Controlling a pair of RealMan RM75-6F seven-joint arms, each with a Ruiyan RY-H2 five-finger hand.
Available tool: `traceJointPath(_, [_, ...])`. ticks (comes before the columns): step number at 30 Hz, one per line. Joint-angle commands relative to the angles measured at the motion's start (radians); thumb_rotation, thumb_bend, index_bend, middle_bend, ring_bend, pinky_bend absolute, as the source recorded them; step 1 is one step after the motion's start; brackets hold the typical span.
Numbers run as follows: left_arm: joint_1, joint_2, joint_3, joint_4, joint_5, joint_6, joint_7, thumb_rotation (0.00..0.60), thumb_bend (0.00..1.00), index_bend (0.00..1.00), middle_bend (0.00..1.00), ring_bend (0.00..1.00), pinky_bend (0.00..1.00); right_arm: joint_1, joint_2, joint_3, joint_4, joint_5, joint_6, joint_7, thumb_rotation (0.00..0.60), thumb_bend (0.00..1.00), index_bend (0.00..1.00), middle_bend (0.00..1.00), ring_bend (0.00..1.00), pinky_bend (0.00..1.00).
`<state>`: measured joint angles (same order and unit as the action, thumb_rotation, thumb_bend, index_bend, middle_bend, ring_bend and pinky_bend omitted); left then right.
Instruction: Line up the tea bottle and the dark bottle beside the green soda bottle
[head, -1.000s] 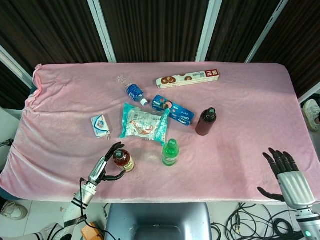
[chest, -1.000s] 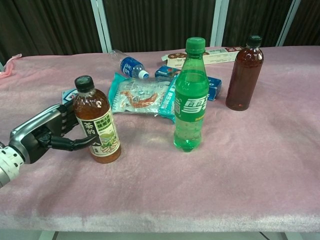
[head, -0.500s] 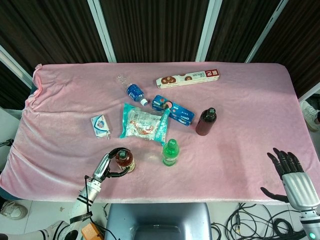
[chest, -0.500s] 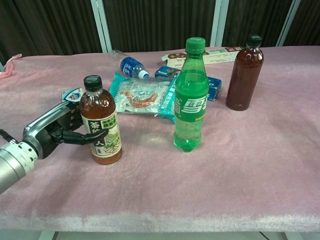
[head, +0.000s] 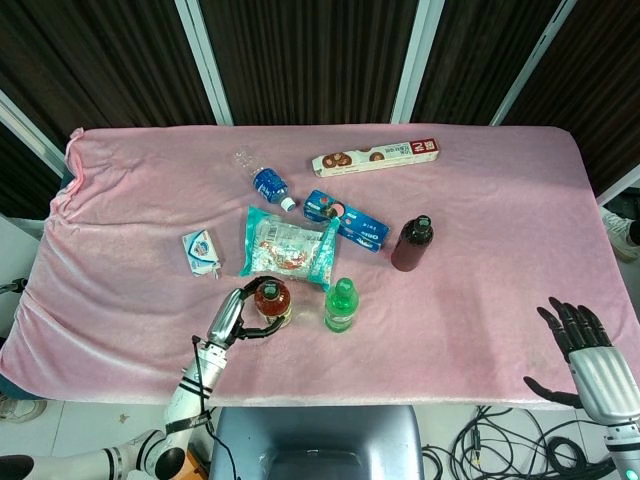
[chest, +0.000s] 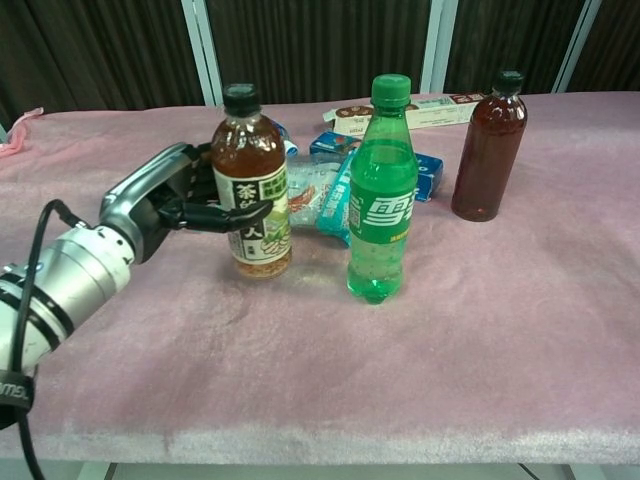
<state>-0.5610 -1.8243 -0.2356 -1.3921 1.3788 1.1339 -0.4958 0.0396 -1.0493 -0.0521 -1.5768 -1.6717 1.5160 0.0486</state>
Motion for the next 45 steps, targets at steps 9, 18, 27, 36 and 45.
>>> traceJointPath(9, [-0.087,-0.158,-0.048,0.124,-0.039,-0.016,0.096,0.6,0.49,0.73,0.75,0.53,0.39,-0.002,0.014,-0.01,0.008,-0.019,0.007,0.037,0.6,0.29,0.0,0.0,0.0,0.0])
traceJointPath(18, [-0.084,-0.168,-0.032,0.155,-0.042,-0.031,0.056,0.6,0.49,0.73,0.75,0.52,0.38,-0.003,0.019,-0.01,0.013,-0.024,0.015,0.058,0.6,0.29,0.0,0.0,0.0,0.0])
traceJointPath(27, [-0.084,-0.181,-0.018,0.182,-0.045,-0.044,0.045,0.6,0.49,0.73,0.74,0.51,0.36,0.003,0.019,-0.011,0.012,-0.027,0.005,0.056,0.6,0.29,0.0,0.0,0.0,0.0])
traceJointPath(36, [-0.082,-0.173,-0.012,0.19,-0.038,-0.053,0.021,0.6,0.47,0.68,0.7,0.48,0.32,0.002,0.019,-0.009,0.012,-0.024,0.005,0.055,0.6,0.29,0.0,0.0,0.0,0.0])
traceJointPath(45, [-0.08,-0.161,-0.001,0.189,-0.037,-0.069,0.009,0.6,0.45,0.63,0.64,0.43,0.27,0.003,0.017,-0.01,0.008,-0.027,0.002,0.046,0.6,0.29,0.0,0.0,0.0,0.0])
